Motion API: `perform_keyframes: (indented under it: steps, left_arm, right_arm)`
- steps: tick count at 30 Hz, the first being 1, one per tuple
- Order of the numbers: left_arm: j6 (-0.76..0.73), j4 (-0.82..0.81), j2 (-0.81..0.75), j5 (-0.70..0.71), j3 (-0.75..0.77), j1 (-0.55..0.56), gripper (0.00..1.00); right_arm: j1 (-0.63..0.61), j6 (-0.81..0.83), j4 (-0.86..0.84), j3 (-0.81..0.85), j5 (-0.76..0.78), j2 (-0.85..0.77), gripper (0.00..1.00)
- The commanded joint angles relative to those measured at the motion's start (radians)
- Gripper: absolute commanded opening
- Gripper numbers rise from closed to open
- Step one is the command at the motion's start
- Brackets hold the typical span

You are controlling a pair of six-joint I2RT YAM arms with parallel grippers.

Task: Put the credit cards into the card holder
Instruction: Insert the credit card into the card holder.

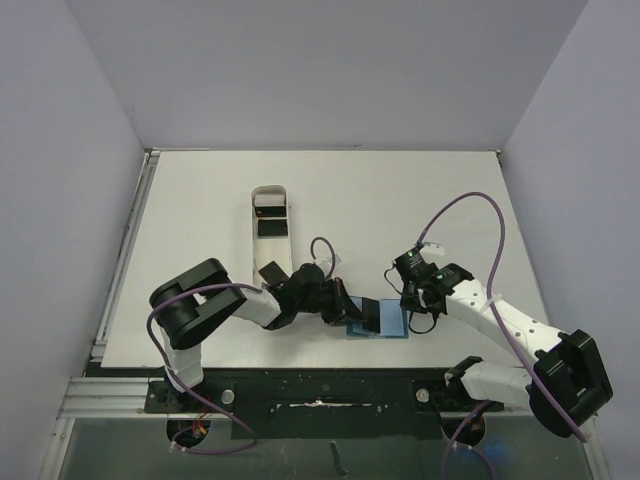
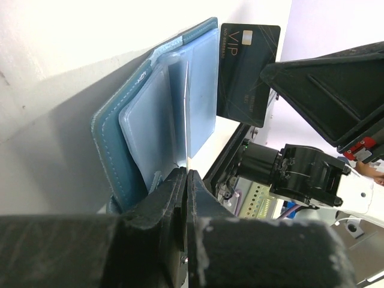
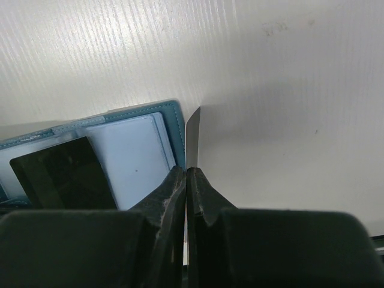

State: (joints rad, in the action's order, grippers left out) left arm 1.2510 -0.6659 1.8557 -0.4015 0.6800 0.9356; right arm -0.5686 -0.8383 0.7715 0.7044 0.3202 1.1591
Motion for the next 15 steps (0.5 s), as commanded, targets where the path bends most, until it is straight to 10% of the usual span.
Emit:
perform_keyframes:
  steps: [1,15]
  left_arm:
    - [0.005,-0.072,0.007,-0.012,0.003,0.011,0.00]
    - [-0.014,-0.013,0.035,0.051,0.034,0.026,0.00]
  right_arm:
    - [-0.001,0.001,-0.018,-0.014,-0.005,-0.016,0.00]
    - [-0.005,-0.007,-0.017,-0.025,-0.011,-0.033,0.00]
